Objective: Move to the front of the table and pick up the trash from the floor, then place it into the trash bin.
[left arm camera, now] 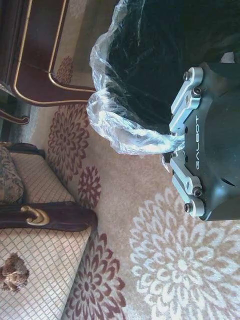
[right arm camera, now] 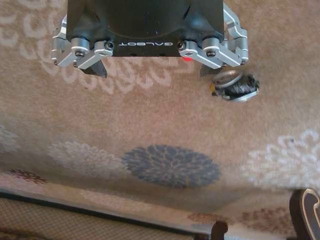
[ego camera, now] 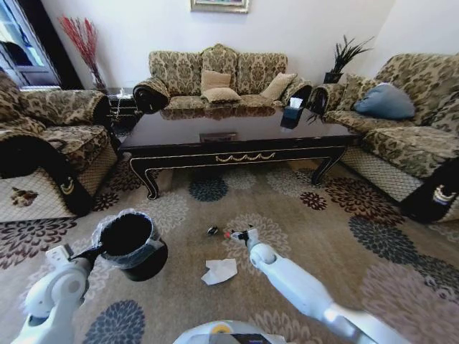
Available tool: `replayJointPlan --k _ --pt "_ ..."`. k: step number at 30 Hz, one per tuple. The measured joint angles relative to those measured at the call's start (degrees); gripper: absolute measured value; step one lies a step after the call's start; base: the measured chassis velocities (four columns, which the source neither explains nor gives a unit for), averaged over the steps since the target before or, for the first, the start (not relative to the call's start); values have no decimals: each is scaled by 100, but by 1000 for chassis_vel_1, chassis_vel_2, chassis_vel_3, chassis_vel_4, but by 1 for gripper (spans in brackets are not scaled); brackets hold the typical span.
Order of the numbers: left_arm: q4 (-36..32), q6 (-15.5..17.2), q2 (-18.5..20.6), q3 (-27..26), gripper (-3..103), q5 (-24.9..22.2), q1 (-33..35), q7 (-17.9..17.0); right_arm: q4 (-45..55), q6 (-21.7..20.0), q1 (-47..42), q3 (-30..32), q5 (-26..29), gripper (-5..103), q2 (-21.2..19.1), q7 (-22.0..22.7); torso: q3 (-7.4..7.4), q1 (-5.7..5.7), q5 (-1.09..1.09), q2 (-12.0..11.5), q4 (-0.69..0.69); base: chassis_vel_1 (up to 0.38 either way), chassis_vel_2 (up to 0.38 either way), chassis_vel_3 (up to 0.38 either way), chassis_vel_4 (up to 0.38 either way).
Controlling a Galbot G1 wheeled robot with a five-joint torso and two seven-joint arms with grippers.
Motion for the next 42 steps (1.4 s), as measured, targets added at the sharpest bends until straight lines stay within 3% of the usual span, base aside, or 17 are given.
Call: replayJointPlan --k 6,17,34,40,42 --pt "-204 0 -37 -39 4 17 118 -11 -511 22 42 78 -120 100 115 -257 0 0 1 0 -3 0 0 0 0" --pt "-395 0 -104 8 4 60 179 -83 -979 -291 86 -100 -540 100 -254 -375 0 0 0 0 -3 0 0 0 0" --pt "-461 2 -127 -20 4 94 271 -97 -1801 88 318 -201 -1061 101 185 -576 0 0 1 0 -2 0 0 0 0" --pt "-452 2 -98 10 4 93 231 -114 -1793 -176 236 -214 -1150 75 179 -451 0 0 0 0 -4 0 0 0 0" --pt "-452 2 -95 18 4 92 227 -116 -1784 -199 226 -212 -1152 75 174 -437 0 0 1 0 -4 0 0 0 0"
